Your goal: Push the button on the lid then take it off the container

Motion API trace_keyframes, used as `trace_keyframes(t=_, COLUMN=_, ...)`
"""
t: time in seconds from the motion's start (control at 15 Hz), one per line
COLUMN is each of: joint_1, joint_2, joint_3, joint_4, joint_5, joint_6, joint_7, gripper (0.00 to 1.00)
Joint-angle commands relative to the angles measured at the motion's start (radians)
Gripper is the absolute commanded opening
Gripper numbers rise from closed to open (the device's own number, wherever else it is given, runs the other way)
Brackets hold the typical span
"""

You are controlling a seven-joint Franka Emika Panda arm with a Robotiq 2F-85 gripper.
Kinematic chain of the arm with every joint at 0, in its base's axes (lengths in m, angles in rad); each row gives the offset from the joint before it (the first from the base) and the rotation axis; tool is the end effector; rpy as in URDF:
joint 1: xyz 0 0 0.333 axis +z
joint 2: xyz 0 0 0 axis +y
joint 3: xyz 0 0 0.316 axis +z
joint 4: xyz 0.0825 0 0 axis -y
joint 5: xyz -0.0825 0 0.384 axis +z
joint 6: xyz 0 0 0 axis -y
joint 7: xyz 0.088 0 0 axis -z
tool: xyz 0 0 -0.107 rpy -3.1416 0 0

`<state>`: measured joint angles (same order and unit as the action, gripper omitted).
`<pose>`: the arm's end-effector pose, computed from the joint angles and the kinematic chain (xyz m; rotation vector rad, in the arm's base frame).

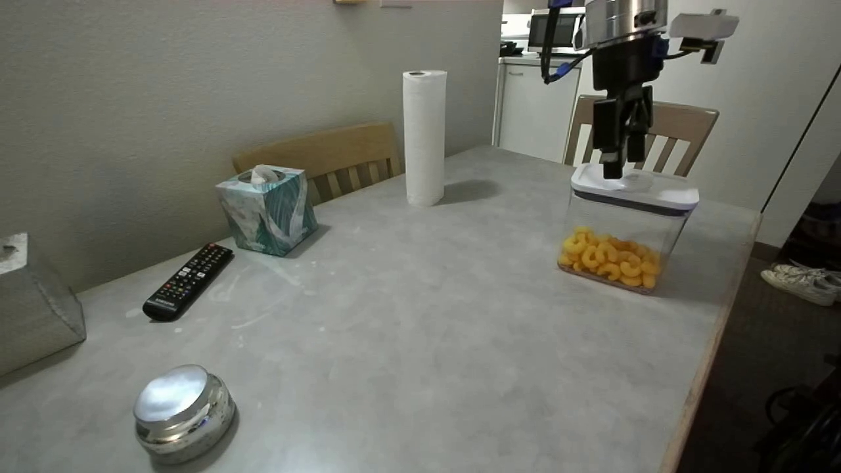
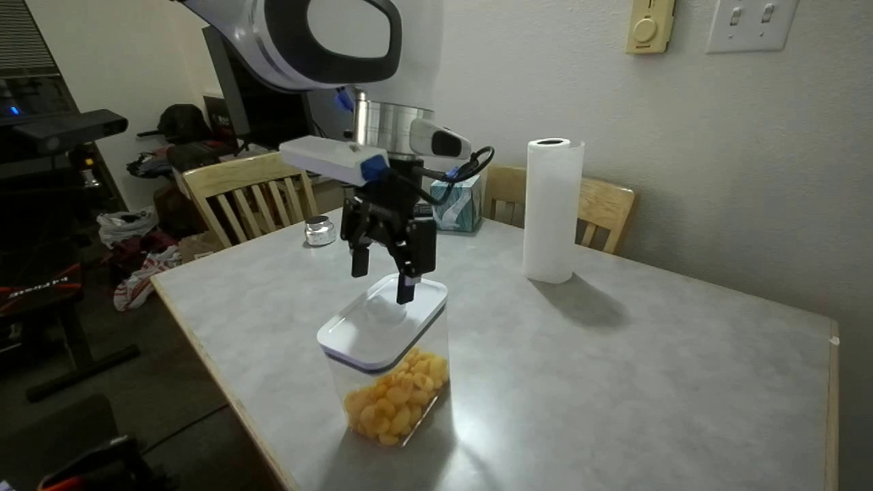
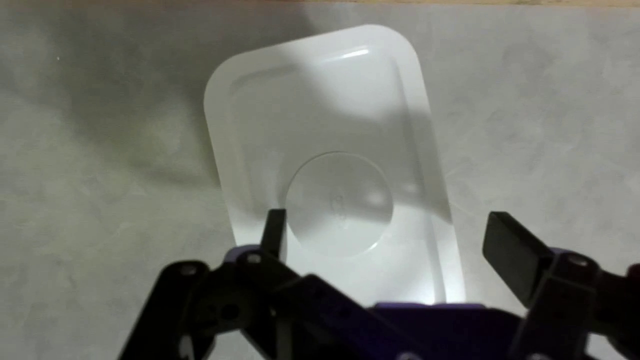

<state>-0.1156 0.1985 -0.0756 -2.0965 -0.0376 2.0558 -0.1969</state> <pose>0.5354 -0.1052 0.3095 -3.1173 -0.0420 0.3809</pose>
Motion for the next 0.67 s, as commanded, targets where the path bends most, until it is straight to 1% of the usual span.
trace_keyframes(t=0.0, joint_1=0.014, joint_2=-0.014, joint_3=-0.006, joint_4=-0.012, joint_5=-0.038, joint_6=-0.004, joint_7=0.058, gripper=1.0)
trace_keyframes(t=0.33, joint_1=0.015, joint_2=-0.052, joint_3=-0.011, joint_4=-0.072, joint_5=-0.045, joint_6=0.01, joint_7=0.116, gripper=1.0)
trace_keyframes(t=0.6, joint_1=0.015, joint_2=-0.084, joint_3=-0.009, joint_4=-0.131, joint_5=-0.037, joint_6=0.036, joint_7=0.134, gripper=1.0)
